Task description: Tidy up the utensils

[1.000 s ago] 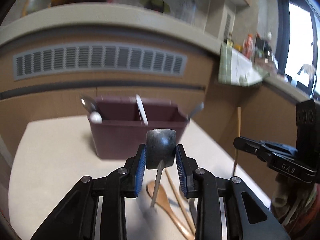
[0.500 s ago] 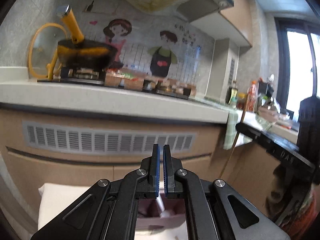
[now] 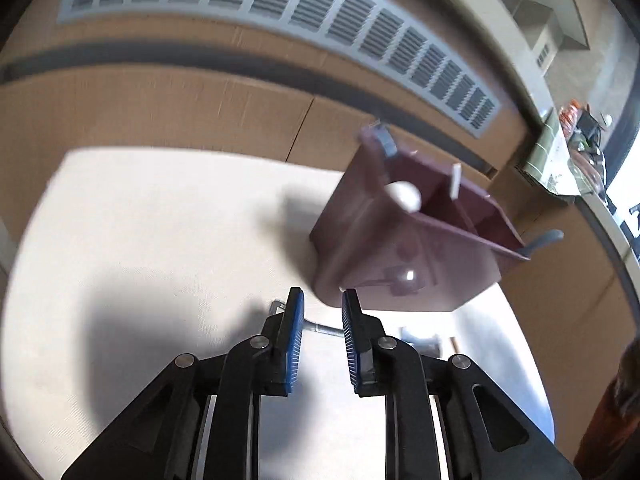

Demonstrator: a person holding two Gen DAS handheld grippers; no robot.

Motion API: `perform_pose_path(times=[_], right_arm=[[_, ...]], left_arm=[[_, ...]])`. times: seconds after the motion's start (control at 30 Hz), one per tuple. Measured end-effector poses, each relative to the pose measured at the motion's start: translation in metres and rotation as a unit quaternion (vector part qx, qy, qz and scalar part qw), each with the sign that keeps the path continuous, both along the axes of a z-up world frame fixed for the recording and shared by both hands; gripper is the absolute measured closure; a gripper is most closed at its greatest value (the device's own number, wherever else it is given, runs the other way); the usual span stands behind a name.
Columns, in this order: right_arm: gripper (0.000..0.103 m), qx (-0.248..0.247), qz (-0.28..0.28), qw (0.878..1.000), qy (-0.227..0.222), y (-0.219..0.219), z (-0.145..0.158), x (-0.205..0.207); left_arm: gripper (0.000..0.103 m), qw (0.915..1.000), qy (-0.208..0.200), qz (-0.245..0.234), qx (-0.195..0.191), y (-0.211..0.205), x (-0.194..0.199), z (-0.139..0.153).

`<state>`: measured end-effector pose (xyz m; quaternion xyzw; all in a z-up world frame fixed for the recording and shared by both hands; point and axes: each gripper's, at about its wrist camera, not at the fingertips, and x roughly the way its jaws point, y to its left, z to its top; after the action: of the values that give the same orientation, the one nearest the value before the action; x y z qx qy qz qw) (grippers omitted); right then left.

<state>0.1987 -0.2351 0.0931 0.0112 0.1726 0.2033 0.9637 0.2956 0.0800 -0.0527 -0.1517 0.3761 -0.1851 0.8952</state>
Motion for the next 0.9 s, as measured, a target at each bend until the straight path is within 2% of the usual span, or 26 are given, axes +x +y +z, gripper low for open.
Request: perform_pose_path(times=[0.07, 0.2, 0.33, 0.4, 0.47, 0.57, 0.67, 0.73, 0.8, 0.83, 0.9], right_arm=[[0.098, -0.003, -0.009, 1.000, 0.027, -0.007, -0.018, -0.003], [0.098, 0.002, -0.024, 0.997, 0.070, -0.021, -0.045, -0.003], [0.098, 0.003, -0.041, 0.995, 0.087, -0.035, -0.061, -0.003], [0.098, 0.003, -0.047, 0.995, 0.092, -0.041, -0.065, -0.003], [0.098, 0.005, -0.050, 0.994, 0.095, -0.045, -0.069, -0.003], [0.098, 0.011, -0.048, 0.994, 0.099, -0.047, -0.073, -0.002], [0.098, 0.018, -0.043, 0.994, 0.102, -0.044, -0.075, 0.002], [0.098, 0.022, -0.039, 0.994, 0.102, -0.041, -0.075, 0.003], [0.098, 0.019, -0.036, 0.994, 0.098, -0.038, -0.074, 0.000], [0.098, 0.015, -0.036, 0.995, 0.095, -0.037, -0.074, -0.002], [0.098, 0.011, -0.035, 0.995, 0.090, -0.038, -0.073, -0.006]], left_arm=[[0.082, 0.9997, 0.011, -0.022, -0.001, -0.005, 0.011, -0.010], [0.081, 0.9984, 0.028, -0.037, 0.032, -0.015, 0.033, -0.023], [0.082, 0.9964, 0.055, -0.064, 0.004, -0.008, 0.031, -0.025], [0.081, 0.9930, 0.069, -0.096, 0.006, -0.010, 0.014, -0.025], [0.081, 0.9879, 0.071, -0.135, 0.030, -0.017, -0.009, -0.024], [0.078, 0.9756, 0.069, -0.194, 0.076, -0.039, -0.044, -0.020], [0.076, 0.9698, 0.035, -0.204, 0.129, -0.067, -0.063, -0.010], [0.073, 0.9689, 0.001, -0.201, 0.145, -0.089, -0.063, 0.002], [0.065, 0.9660, -0.022, -0.191, 0.173, -0.108, -0.054, 0.009], [0.062, 0.9638, -0.028, -0.187, 0.188, -0.120, -0.044, 0.011], [0.062, 0.9620, -0.011, -0.194, 0.192, -0.133, -0.026, 0.008]])
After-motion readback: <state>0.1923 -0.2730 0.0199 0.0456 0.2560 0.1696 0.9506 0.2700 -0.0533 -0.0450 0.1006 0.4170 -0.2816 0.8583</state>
